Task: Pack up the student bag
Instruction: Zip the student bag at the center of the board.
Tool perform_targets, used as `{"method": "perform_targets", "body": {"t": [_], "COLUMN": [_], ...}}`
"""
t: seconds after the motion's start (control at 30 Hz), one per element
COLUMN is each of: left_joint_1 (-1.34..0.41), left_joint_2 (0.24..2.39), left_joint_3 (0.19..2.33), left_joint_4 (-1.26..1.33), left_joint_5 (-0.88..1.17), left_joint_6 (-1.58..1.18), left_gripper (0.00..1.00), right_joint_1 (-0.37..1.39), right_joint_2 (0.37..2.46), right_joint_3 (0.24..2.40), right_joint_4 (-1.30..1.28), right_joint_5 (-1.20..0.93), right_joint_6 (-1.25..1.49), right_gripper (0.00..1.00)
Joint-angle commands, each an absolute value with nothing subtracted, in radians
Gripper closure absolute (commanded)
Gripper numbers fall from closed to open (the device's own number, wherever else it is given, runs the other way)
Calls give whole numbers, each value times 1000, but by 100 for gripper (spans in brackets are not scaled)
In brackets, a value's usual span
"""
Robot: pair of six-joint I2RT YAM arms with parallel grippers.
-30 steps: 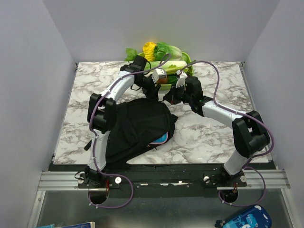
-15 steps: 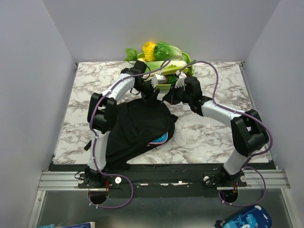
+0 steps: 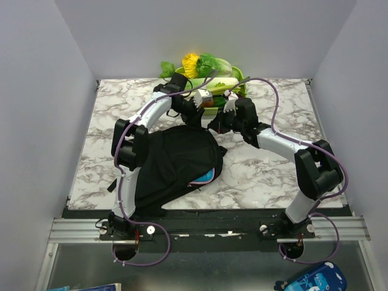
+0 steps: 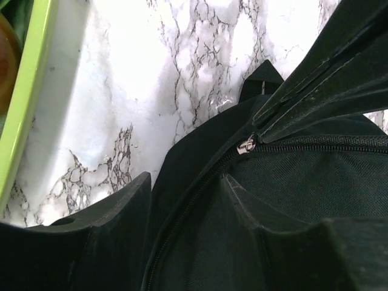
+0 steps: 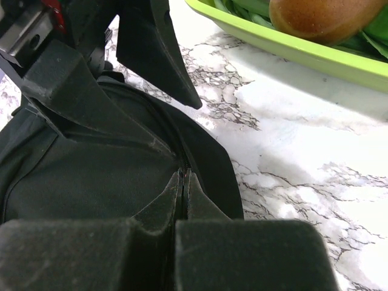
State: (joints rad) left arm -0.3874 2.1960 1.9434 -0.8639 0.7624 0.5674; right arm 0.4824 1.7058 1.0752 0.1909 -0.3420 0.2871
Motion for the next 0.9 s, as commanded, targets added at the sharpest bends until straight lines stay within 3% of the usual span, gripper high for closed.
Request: {"method": "perform_targets", "body": {"t": [0.0, 0.03, 0.07, 0.17, 0.53, 0.57, 0.67, 0.7, 0.77, 0.87], "left_joint_1": [-391, -391, -391, -393, -406, -407, -413, -416, -428, -431], "left_joint_2": [2198, 2198, 2198, 2212, 2187, 2184, 2183, 2177, 2174, 2172], "left_joint_3": [1977, 1977, 1974, 1973, 1925, 1933, 1937, 1933, 1928, 1921], "left_joint_4": [-897, -876, -862, -839, -845, -859, -902, -902, -905, -899], "left_joint_5": [772, 752, 738, 697, 730, 739, 759, 752, 735, 742], "left_joint_6": [592, 578, 565, 540, 543, 548, 566, 566, 575, 571], "left_gripper": [49, 55, 72, 97, 99, 94, 60, 54, 46, 42], "right_joint_1": [476, 476, 476, 476, 476, 476, 476, 476, 476, 476], "right_joint_2": [1715, 1713, 1706, 1684, 1672, 1672, 1675, 1677, 1681, 1681], "right_joint_3": [1083, 1080, 1072, 1045, 1029, 1029, 1032, 1035, 1045, 1049], "right_joint_4": [212, 212, 212, 212, 218, 219, 225, 225, 225, 225], "right_joint_5": [-328, -325, -319, -308, -298, -298, -302, -304, -308, -310], "right_joint_6": [273, 272, 272, 268, 270, 270, 271, 272, 273, 273], "right_gripper": [99, 99, 99, 99, 99, 99, 99, 99, 99, 99]}}
